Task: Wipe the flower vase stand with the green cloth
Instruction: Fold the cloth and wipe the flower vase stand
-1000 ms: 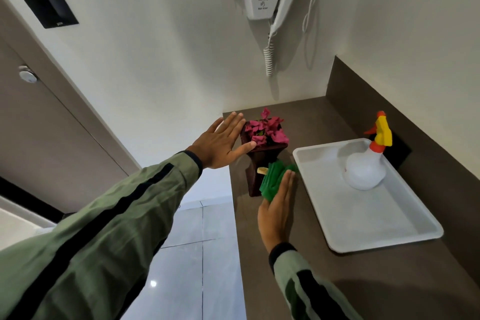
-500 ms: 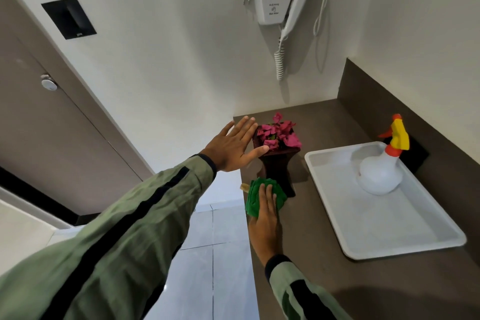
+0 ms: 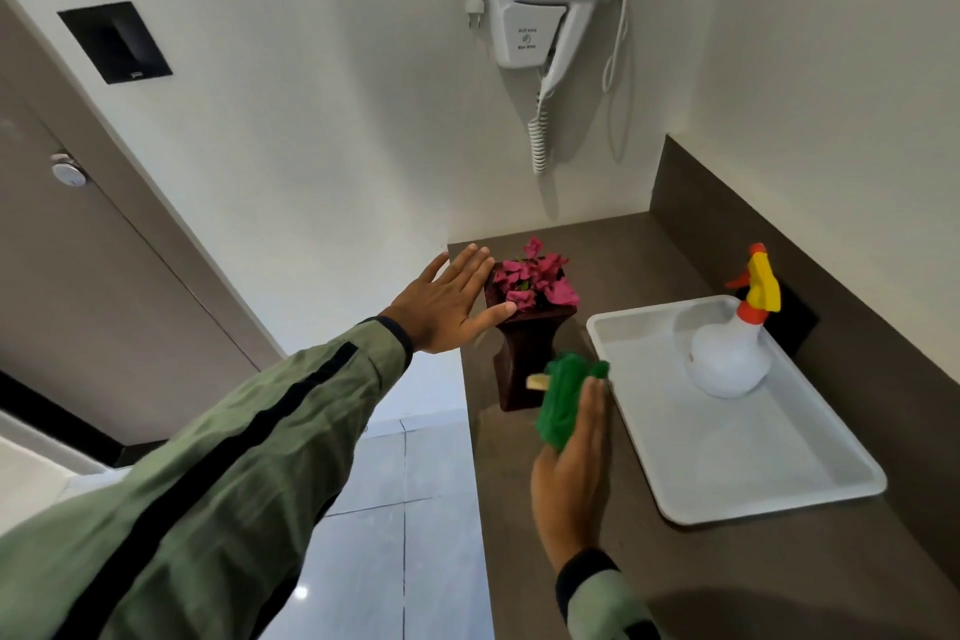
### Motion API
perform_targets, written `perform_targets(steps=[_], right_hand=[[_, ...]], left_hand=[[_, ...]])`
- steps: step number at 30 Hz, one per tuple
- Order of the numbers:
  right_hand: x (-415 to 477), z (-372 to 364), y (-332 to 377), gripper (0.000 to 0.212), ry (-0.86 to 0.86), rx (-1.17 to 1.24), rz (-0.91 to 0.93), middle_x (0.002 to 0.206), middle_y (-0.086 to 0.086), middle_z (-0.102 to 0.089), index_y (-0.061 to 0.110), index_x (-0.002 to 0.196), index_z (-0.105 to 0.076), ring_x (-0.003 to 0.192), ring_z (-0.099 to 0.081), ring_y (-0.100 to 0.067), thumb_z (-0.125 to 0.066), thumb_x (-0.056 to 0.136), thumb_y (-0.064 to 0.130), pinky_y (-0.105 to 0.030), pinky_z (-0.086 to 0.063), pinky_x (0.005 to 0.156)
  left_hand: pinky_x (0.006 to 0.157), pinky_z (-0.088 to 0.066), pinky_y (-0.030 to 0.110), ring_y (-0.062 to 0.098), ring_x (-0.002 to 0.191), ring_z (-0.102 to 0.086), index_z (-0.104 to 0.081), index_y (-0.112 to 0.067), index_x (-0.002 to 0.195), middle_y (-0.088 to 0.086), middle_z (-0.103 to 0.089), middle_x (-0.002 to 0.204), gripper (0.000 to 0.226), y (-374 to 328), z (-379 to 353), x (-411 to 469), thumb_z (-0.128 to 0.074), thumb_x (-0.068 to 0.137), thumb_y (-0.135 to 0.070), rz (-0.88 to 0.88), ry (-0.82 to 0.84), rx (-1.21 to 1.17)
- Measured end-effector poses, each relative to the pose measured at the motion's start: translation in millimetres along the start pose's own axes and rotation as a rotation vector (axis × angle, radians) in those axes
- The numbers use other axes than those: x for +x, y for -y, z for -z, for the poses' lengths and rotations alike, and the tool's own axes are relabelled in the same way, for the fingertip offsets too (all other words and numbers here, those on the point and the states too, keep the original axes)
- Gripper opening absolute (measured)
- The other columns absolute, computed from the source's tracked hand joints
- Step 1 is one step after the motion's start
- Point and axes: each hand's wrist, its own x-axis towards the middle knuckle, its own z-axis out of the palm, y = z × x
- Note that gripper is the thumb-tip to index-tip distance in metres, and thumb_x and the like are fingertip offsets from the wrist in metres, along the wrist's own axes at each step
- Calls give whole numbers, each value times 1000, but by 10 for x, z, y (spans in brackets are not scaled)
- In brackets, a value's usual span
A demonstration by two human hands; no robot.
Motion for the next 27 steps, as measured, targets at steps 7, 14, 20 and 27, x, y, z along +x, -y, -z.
perform_targets(steps=[7,14,20,27], right_hand=[[299,-252,621,85,-117,320,-51,160,-16,-20,16,151,-13,145,-17,-21,-59,85,-12,-15,-21,115],[-61,-637,572,79,136,277,50,158,-6,-14,11,148,-25,146,-19,-29,-57,82,-19,-49,-40,110],[-173,-419,307,85,52,219,10,158,-17,-26,14,147,-23,142,-26,-31,-65,79,-16,-44,-38,108],[148,-415,300,76,167,197,-216,159,-22,-19,9,150,-19,144,-26,-40,-58,87,-10,-38,-27,112]], left_hand=[[126,0,46,14,155,10,-2,-12,159,3,2,169,87,-5,8,-3,-7,94,-69,-8,11,8],[126,2,45,14,155,11,0,-13,159,3,4,169,87,-12,44,-7,-8,94,-70,-3,48,2],[126,1,46,14,155,10,-2,-13,159,3,2,169,91,-2,34,-1,-4,90,-72,-8,41,-9],[126,1,46,14,155,10,-3,-13,159,3,1,169,88,-4,26,-7,-5,93,-70,-1,26,-9]])
